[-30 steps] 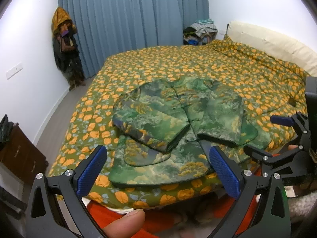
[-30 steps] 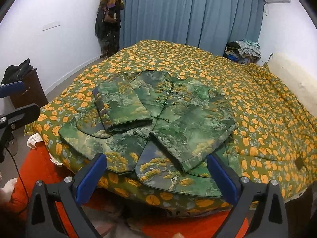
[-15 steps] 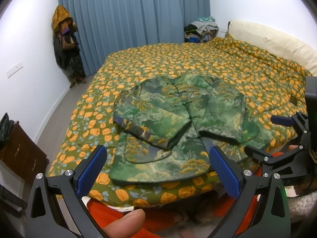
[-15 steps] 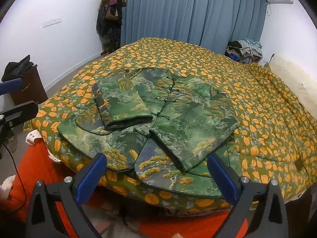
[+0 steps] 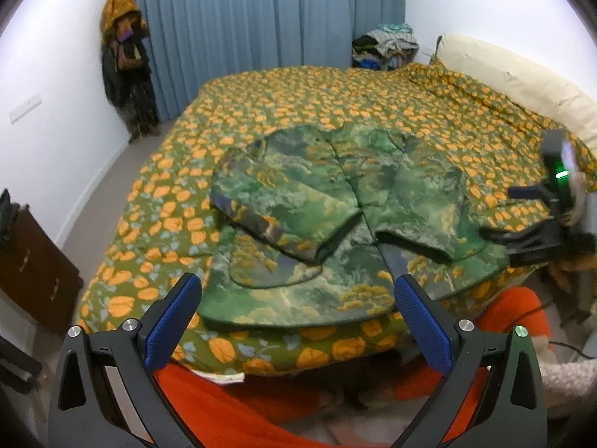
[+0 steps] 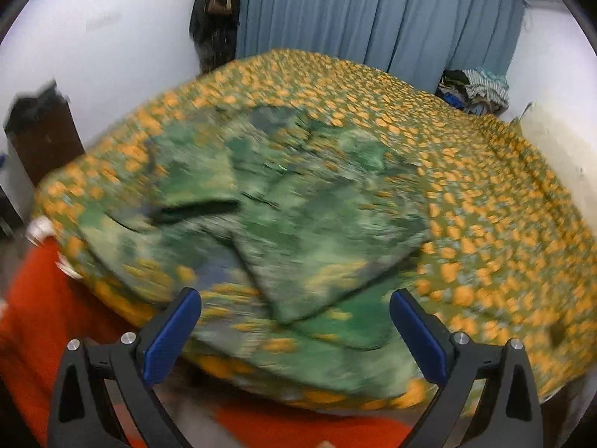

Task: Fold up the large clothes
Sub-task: 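Grasp the folded sleeve cuff with the right gripper and lift it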

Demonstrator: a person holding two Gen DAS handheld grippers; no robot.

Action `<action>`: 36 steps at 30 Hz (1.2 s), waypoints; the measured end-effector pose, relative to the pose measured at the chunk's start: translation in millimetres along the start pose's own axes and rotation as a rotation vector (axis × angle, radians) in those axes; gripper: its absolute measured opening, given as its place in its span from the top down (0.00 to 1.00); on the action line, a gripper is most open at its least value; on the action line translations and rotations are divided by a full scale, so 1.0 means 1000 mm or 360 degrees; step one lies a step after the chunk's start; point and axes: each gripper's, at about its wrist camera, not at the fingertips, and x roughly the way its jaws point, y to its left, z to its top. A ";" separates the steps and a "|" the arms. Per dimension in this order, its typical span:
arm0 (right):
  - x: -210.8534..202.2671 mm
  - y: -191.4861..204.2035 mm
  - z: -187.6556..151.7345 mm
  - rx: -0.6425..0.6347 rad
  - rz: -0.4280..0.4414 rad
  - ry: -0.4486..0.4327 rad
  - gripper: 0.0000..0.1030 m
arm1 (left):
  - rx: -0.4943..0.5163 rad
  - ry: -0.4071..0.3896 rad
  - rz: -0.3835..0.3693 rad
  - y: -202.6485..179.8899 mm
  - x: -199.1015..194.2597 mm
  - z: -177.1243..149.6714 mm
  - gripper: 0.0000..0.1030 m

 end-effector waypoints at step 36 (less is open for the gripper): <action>-0.033 -0.260 -0.094 0.1075 -0.1009 -0.0081 0.45 | 0.0570 0.0083 -0.0148 0.012 0.073 0.044 0.00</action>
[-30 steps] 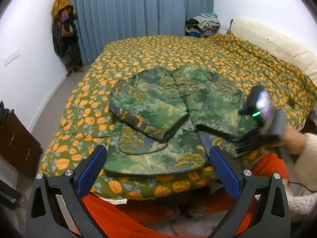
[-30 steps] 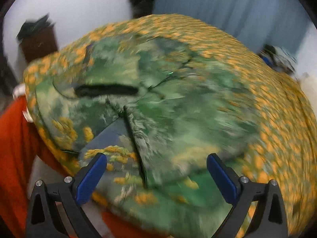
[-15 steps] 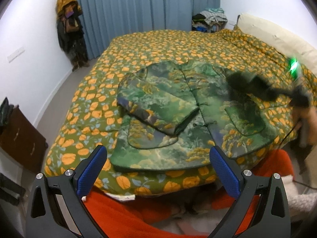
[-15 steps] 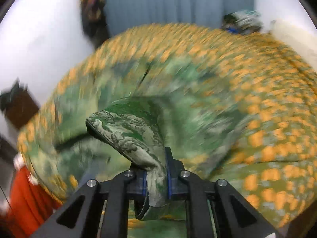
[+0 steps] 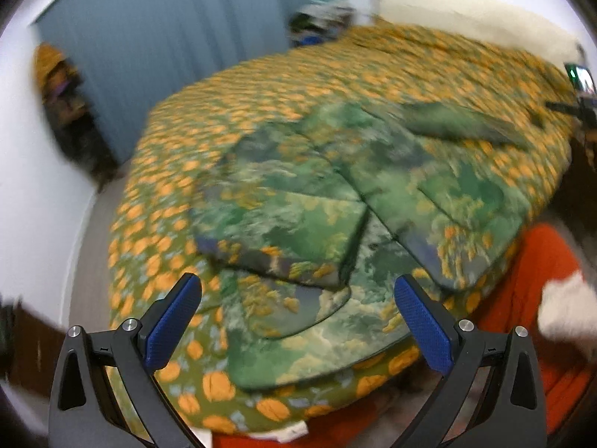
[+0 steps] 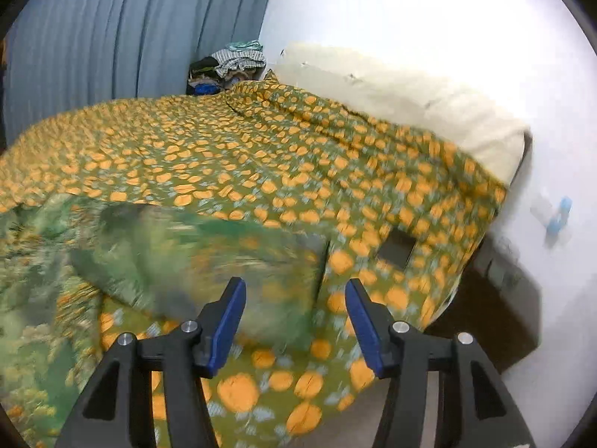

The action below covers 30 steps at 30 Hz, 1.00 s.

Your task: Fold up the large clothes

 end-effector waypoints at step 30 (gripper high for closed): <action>-0.135 0.161 -0.121 -0.0285 0.0867 0.0041 0.45 | -0.0918 -0.0097 0.0122 0.228 0.029 -0.014 0.81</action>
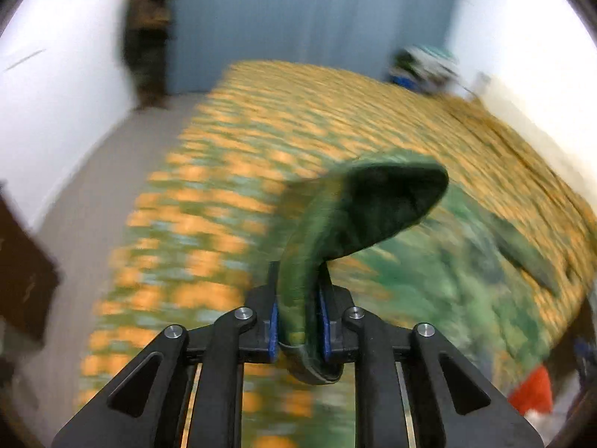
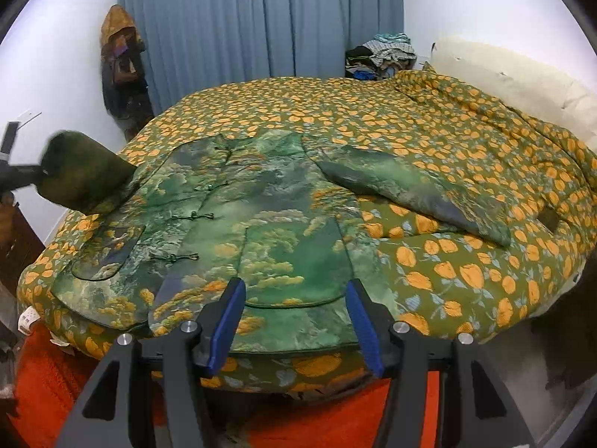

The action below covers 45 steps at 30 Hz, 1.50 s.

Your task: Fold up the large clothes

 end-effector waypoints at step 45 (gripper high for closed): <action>0.113 -0.100 -0.031 0.0123 0.0077 0.0555 0.59 | 0.0121 0.0645 -0.0308 -0.065 0.050 -0.182 0.50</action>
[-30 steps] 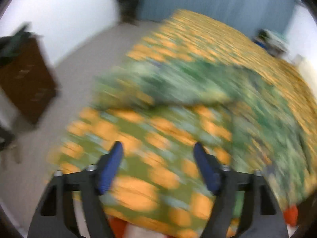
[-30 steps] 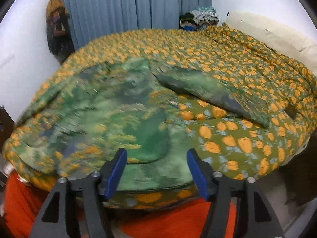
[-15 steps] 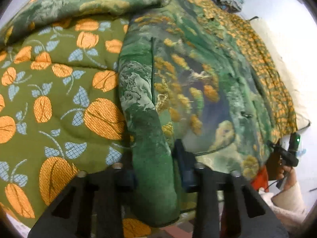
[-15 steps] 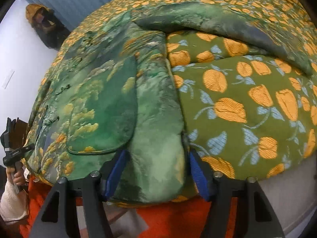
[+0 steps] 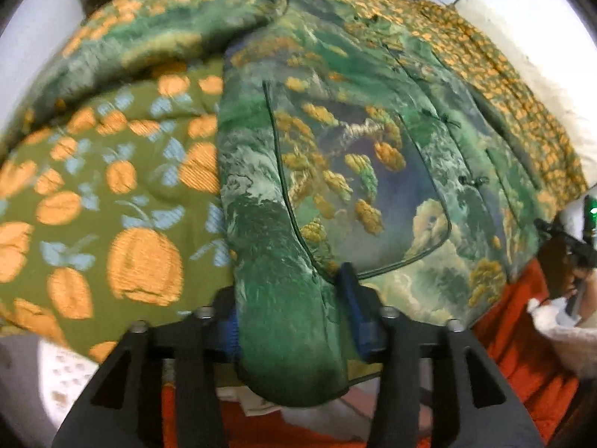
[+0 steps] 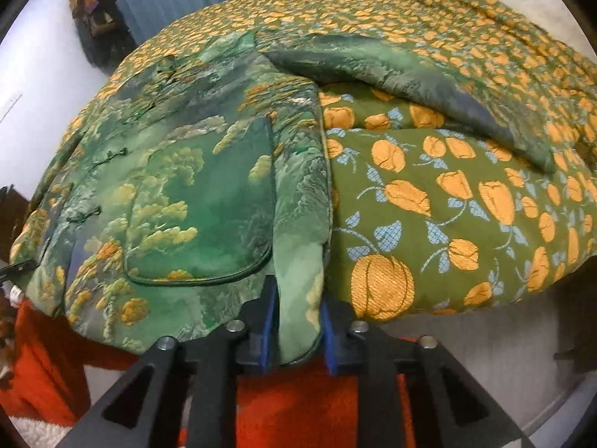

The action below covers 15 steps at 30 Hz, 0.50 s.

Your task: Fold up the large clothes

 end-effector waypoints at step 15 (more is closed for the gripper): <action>-0.108 0.062 0.032 -0.0056 -0.0113 -0.0544 0.28 | 0.0174 -0.0871 0.0369 -0.062 -0.135 0.023 0.02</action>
